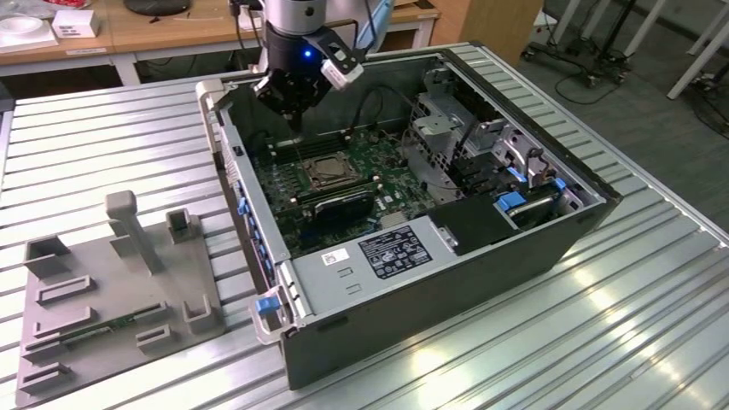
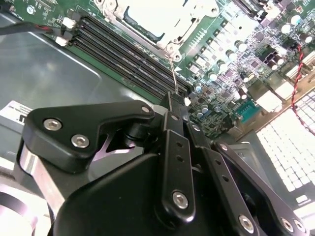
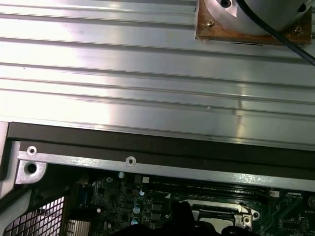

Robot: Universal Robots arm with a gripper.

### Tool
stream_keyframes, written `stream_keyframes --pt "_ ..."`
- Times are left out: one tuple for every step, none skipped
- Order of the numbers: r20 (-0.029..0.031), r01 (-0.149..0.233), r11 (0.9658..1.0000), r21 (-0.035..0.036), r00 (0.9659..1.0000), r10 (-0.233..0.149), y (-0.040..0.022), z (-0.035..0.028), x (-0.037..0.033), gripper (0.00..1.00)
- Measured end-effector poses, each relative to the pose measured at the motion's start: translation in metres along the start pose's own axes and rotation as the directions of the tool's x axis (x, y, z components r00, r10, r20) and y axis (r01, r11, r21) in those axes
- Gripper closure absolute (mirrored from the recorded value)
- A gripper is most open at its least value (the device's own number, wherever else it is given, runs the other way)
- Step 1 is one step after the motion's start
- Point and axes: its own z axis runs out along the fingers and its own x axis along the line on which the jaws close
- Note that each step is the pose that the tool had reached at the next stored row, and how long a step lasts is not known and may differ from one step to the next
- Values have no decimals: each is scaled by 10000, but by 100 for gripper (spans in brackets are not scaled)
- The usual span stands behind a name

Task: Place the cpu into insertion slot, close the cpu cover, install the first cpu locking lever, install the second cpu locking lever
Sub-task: 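Install the first cpu locking lever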

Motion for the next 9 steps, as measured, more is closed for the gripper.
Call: stream_keyframes --pt "16 2 10000 0 10000 -2 1 -1 11 89" --pt "34 4 10000 2 10000 -4 2 -2 25 89" --pt "54 5 10000 4 10000 -5 4 -3 39 89" --pt "68 6 10000 7 10000 -6 5 -6 48 89" --pt "82 8 10000 7 10000 -8 6 -12 55 89" --pt "96 9 10000 7 10000 -9 8 -20 60 89" --pt "107 11 10000 6 9999 -11 9 -30 64 89" --pt "118 13 10000 6 9999 -13 10 -40 68 89" --pt "134 14 10000 5 9999 -14 11 -43 75 89"
